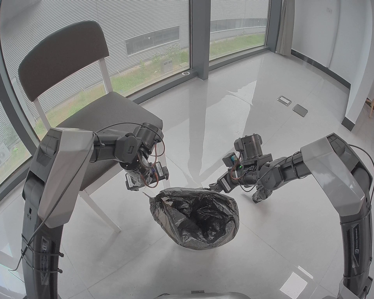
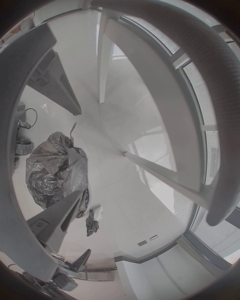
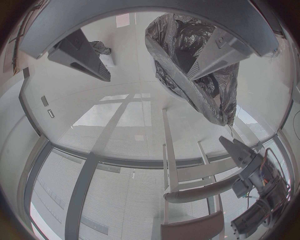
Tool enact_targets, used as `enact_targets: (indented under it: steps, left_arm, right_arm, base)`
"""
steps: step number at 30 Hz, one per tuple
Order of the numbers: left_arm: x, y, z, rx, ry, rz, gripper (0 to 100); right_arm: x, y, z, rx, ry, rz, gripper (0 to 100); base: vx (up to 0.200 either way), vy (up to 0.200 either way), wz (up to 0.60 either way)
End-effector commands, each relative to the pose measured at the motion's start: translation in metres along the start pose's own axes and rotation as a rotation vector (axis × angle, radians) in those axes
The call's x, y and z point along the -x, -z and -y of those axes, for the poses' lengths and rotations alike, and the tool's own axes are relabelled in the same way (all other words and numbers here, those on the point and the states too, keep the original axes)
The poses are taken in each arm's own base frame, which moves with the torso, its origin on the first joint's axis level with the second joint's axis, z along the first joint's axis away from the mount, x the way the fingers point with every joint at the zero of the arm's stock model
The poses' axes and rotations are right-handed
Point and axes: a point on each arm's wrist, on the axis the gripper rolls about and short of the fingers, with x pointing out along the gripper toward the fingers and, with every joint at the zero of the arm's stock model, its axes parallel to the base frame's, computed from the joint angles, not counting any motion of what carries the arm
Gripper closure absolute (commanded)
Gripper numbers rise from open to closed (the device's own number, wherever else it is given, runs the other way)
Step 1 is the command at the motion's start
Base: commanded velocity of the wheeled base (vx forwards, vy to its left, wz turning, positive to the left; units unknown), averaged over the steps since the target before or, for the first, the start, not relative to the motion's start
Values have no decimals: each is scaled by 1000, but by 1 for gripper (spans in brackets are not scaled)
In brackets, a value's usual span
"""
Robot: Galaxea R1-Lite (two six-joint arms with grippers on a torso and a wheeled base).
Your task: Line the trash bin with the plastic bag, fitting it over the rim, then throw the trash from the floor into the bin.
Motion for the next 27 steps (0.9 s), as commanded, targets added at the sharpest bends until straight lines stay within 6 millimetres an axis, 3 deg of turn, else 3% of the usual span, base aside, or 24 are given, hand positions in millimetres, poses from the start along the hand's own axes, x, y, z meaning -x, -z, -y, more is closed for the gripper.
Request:
enact_targets:
  steps: [1,10,27]
  left_arm:
    - [18,-2,-1,1,10,18,0]
    - [52,-5,-3,-23,33,61,0]
    - [76,-3,-3,-32,37,92,0]
  right_arm:
    - [-3,3,-3,9,-20,-6,0]
    - [-26,24,-11,42,-59,-39,0]
    - [-60,41,-17,63,-80,-38,0]
  base:
    - [0,0,0]
    - [0,0,0]
    - [0,0,0]
